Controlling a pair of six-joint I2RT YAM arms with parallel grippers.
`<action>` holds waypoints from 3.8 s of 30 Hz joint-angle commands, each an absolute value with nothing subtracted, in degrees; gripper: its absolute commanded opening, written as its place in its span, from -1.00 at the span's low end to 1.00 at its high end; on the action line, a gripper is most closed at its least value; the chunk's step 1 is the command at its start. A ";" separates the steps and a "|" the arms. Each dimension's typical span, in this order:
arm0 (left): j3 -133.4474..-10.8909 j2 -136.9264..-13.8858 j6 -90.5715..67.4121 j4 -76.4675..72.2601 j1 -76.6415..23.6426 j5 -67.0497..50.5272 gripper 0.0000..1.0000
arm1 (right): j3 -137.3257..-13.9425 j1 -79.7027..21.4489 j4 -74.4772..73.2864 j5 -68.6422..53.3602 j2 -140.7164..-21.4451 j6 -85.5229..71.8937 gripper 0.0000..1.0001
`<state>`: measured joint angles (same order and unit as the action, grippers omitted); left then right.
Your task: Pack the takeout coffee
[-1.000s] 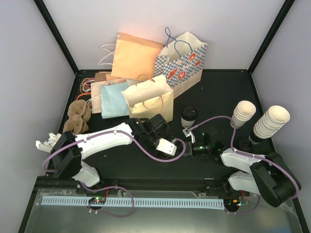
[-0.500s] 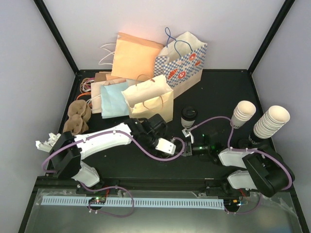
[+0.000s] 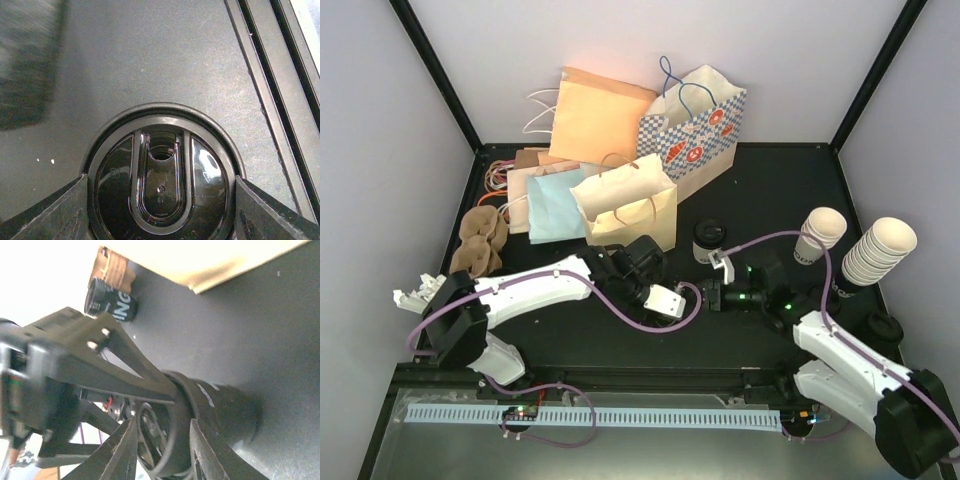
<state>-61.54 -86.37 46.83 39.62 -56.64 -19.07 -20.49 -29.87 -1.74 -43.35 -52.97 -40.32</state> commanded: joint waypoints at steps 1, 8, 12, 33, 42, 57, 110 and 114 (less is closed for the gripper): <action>-59.58 -85.80 44.85 40.17 -57.02 -20.58 -0.34 | -24.00 -29.11 -12.17 -39.65 -50.15 -36.97 -0.34; -60.36 -83.99 36.07 36.40 -56.87 -19.66 -0.38 | -23.67 -28.57 -13.85 -37.87 -46.63 -38.11 -0.35; -61.42 -84.86 25.61 32.18 -56.33 -15.60 -0.40 | -23.64 -28.08 -14.97 -35.98 -44.71 -38.71 -0.35; -61.86 -88.55 10.51 24.88 -55.94 -9.28 -0.35 | -18.83 -26.06 -10.24 -35.45 -46.26 -42.41 -0.34; -60.69 -89.14 14.01 24.62 -57.58 -7.58 -0.35 | -16.00 -23.07 -2.65 -40.39 -49.92 -44.87 -0.36; -60.99 -90.69 14.86 25.00 -58.27 -6.42 -0.35 | -16.03 -21.84 -1.39 -40.92 -53.45 -43.55 -0.39; -87.77 -107.04 1.54 33.35 -58.27 -1.40 -0.25 | -36.65 -21.11 -34.43 4.63 -36.12 -32.38 0.10; -89.37 -109.15 0.62 35.22 -58.27 -1.70 -0.23 | -36.28 -21.07 -34.24 3.90 -36.21 -32.32 0.10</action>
<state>-85.82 -107.42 2.28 32.14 -58.22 -0.45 -35.35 -21.39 -33.65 1.76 -36.40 -32.62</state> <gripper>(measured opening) 0.743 0.548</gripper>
